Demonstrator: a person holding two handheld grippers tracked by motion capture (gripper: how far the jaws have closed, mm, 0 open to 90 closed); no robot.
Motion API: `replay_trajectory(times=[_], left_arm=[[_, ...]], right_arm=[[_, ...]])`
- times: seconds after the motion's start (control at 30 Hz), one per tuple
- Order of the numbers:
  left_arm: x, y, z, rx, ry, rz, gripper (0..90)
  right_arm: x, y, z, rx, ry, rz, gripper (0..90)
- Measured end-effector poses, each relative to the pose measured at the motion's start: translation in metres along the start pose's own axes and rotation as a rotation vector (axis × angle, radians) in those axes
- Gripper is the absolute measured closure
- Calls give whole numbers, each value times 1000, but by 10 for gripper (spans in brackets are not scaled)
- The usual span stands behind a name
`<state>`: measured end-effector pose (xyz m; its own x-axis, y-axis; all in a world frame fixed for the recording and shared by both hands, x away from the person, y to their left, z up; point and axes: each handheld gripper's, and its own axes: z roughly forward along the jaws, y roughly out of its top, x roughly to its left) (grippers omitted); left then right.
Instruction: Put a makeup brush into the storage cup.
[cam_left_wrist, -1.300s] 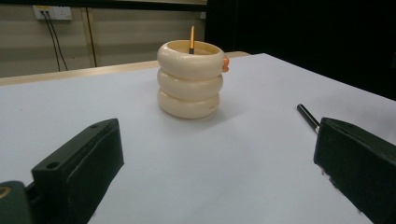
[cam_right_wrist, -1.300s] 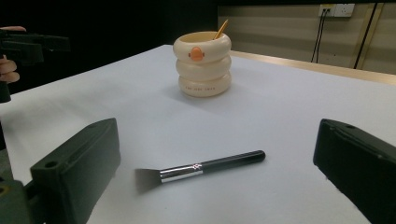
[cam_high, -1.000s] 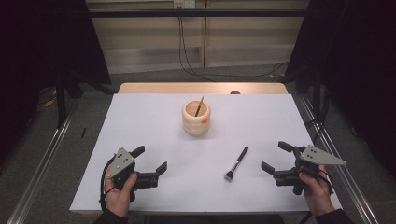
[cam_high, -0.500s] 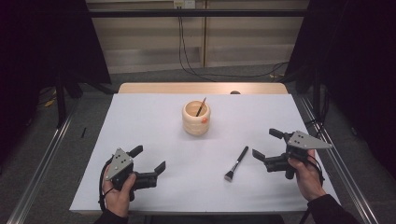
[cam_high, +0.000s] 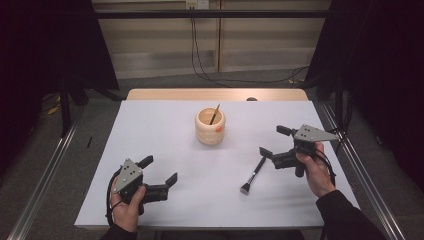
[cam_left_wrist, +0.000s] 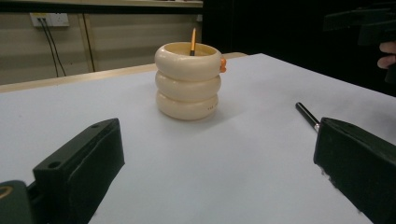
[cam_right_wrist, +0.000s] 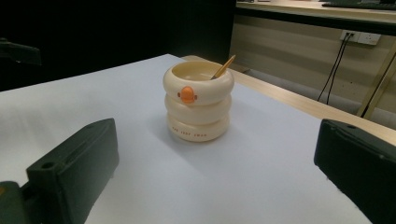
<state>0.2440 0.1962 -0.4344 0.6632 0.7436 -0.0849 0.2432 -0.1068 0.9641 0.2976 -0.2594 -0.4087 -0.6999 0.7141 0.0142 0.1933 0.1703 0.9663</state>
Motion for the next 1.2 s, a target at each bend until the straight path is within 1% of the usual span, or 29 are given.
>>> replay_trajectory(times=[0.07,0.1,0.13,0.17,0.2,0.27,0.3,0.33,0.4,0.47,0.57,0.63,0.67,0.7,0.73,0.8,0.83,0.9,0.93,0.97,1.03,1.07,1.1,1.13,1.17,1.2], left_arm=[[0,0,0,6,0,7,14],[0,0,0,3,-5,3,13],[1,1,0,6,-7,9,13],[1,1,0,0,-11,12,14],[0,1,0,-1,-8,23,15],[0,1,0,-4,-16,19,14],[1,1,-1,-5,-22,22,12],[1,1,-1,-4,-19,23,13],[2,1,-1,-3,-20,17,13],[2,1,-1,0,-18,20,13],[2,1,0,3,-14,21,13],[1,1,0,1,-16,19,13],[1,1,0,-1,-18,17,13],[0,1,0,-3,-24,21,12],[0,1,0,-1,-23,23,10],[0,1,1,2,-27,18,12],[0,1,1,3,-27,19,12],[1,1,0,4,-24,21,12],[1,1,0,3,-24,21,12],[1,1,0,5,-25,22,11],[1,1,1,5,-23,18,12],[1,1,1,6,-23,18,12],[1,1,0,8,-15,22,12],[2,1,-1,3,-12,24,15],[2,1,-1,-4,-18,13,16],[2,1,0,-1,-19,5,14]], right_arm=[[-2,5,3,13,17,1,0],[-2,7,5,14,27,0,0],[-3,9,7,28,35,-3,0],[-3,11,8,36,37,-9,0],[-3,12,9,47,46,-5,2],[-4,15,13,81,65,-14,3],[-5,15,14,107,77,-16,3],[-5,15,16,132,75,-18,7],[-6,16,18,176,76,-8,30],[-6,15,21,230,60,5,54],[-6,13,25,277,58,19,85],[-7,12,26,288,50,37,144],[-8,12,26,294,51,38,144],[-9,12,27,307,62,37,172],[-10,11,27,321,95,48,196],[-11,11,29,354,111,53,191],[-12,10,30,376,129,57,191],[-13,10,31,398,136,54,187],[-13,10,31,409,126,52,109],[-12,10,32,414,114,49,70],[-12,11,33,450,117,14,109],[-12,12,34,463,123,5,96],[-11,14,34,484,150,-4,96],[-11,15,35,504,189,-9,95],[-10,16,36,516,194,-16,94],[-10,17,38,534,216,-19,94]])
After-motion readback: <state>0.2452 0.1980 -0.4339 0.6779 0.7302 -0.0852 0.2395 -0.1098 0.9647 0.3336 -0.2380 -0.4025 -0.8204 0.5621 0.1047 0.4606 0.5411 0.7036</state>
